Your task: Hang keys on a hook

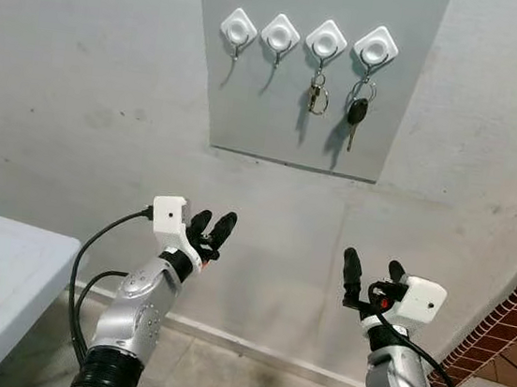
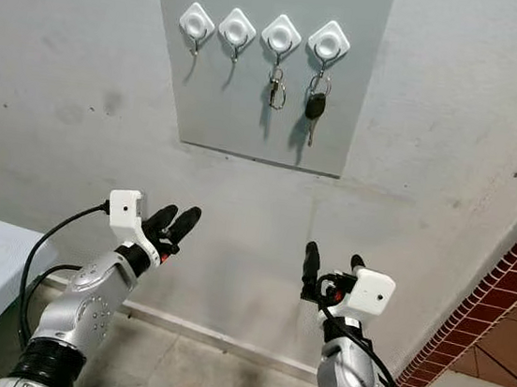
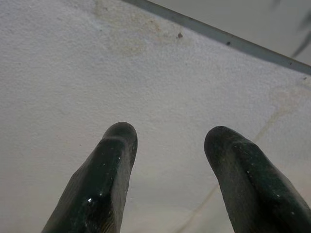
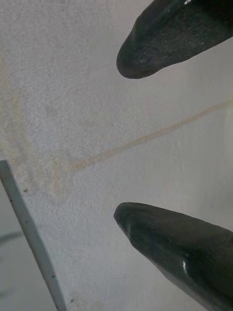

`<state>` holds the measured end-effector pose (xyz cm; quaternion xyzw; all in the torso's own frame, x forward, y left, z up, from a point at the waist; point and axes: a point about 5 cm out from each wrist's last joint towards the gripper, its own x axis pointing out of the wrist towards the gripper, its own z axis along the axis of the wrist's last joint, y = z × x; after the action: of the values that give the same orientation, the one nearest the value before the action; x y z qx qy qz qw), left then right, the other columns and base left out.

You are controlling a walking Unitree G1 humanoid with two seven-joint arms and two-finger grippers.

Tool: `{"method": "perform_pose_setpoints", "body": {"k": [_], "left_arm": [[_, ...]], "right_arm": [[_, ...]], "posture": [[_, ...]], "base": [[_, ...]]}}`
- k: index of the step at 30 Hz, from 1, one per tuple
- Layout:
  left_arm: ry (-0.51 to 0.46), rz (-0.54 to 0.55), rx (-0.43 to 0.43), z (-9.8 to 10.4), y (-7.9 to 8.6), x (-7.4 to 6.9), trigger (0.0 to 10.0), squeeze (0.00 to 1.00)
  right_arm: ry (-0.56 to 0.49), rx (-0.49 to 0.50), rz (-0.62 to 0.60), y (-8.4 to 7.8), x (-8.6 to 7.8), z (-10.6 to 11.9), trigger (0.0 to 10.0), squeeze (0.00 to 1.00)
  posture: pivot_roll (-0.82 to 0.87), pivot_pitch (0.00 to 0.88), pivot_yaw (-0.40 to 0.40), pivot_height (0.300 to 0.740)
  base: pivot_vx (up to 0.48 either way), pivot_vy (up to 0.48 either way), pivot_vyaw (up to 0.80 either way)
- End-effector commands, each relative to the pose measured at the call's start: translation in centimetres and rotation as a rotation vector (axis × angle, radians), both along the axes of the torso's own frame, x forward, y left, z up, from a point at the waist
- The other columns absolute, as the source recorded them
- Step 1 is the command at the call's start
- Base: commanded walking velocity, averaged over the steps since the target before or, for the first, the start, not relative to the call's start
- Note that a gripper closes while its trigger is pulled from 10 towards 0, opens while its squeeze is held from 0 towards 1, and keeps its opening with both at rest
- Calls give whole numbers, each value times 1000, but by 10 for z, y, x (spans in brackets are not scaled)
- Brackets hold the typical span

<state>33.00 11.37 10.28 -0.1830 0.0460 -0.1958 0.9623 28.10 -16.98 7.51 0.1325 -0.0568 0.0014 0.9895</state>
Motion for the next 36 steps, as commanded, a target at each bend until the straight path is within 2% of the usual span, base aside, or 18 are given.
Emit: {"method": "perform_pose_setpoints", "body": {"k": [1, 5, 7, 11, 12, 15, 16, 17, 19, 22, 24, 26, 27, 29, 30, 34, 35, 36], "left_arm": [[-29, 7, 49, 2, 7, -1, 10000, 0], [-47, 7, 63, 3, 10, -5, 10000, 0], [-81, -8, 90, 3, 10, -12, 10000, 0], [-77, -7, 103, -5, 13, -23, 10000, 0], [-76, -6, 118, -12, 14, -30, 10000, 0], [-56, -18, 159, -28, 13, -44, 10000, 0], [-42, -12, 149, -31, 12, -46, 10000, 0], [-28, -3, 138, -35, 11, -48, 10000, 0], [-2, 6, 173, -48, 9, -51, 10000, 0], [61, 2, 270, -73, 8, -57, 10000, 0], [126, 10, 288, -90, 9, -61, 10000, 0], [215, 13, 293, -107, 9, -68, 10000, 0], [274, -12, 315, -121, 9, -77, 10000, 0], [384, 14, 333, -136, 14, -86, 10000, 0], [422, 15, 321, -141, 16, -90, 10000, 0], [539, 14, 362, -158, 23, -107, 10000, 0], [588, 24, 381, -164, 26, -113, 10000, 0], [597, 25, 387, -166, 27, -114, 10000, 0]], "right_arm": [[5, -8, 7, 2, -3, -1, 10000, 1000], [-6, -58, 35, 1, -6, 4, 10000, 1000], [-20, -70, 58, 1, -9, 8, 10000, 1000], [-8, -84, 67, 0, -15, 6, 10000, 1000], [8, -84, 72, -1, -19, 1, 10000, 0], [45, -70, 56, -5, -25, -7, 10000, 0], [55, -64, 52, -6, -26, -10, 10000, 0], [87, -68, 51, -7, -27, -17, 10000, 0], [173, -89, 60, -9, -31, -38, 10000, 0], [306, -142, 74, -12, -38, -66, 10000, 0], [399, -157, 92, -13, -43, -84, 10000, 0], [499, -221, 106, -14, -50, -100, 10000, 0], [585, -220, 101, -17, -59, -113, 10000, 0], [651, -234, 124, -17, -68, -124, 10000, 0], [681, -240, 118, -18, -71, -127, 10000, 0], [797, -265, 106, -25, -88, -142, 10000, 0], [850, -236, 92, -29, -98, -148, 10000, 0], [862, -223, 87, -30, -100, -150, 10000, 0]], "posture": [[21, 8, 87, 740], [14, 24, 71, 740], [12, 28, 68, 740], [15, 48, 55, 740], [16, 55, 52, 740], [18, 66, 47, 740], [18, 66, 47, 740], [20, 74, 40, 740], [20, 77, 40, 740], [21, 76, 37, 740], [17, 74, 35, 740], [21, 66, 33, 740], [22, 61, 34, 740], [21, 59, 29, 740], [25, 57, 27, 740], [30, 46, 19, 740], [28, 44, 16, 740], [28, 44, 16, 740]], "base": [[0, 0, 0], [0, 0, 0], [0, 0, 0], [0, 0, 0], [0, 0, 0], [0, 0, 0], [0, 0, 0], [0, 0, 0], [0, 0, 0], [0, 0, 0], [0, 0, 0], [0, 0, 0], [0, 0, 0], [0, 0, 0], [0, 0, 0], [0, 0, 0], [0, 0, 0], [0, 0, 0]]}}
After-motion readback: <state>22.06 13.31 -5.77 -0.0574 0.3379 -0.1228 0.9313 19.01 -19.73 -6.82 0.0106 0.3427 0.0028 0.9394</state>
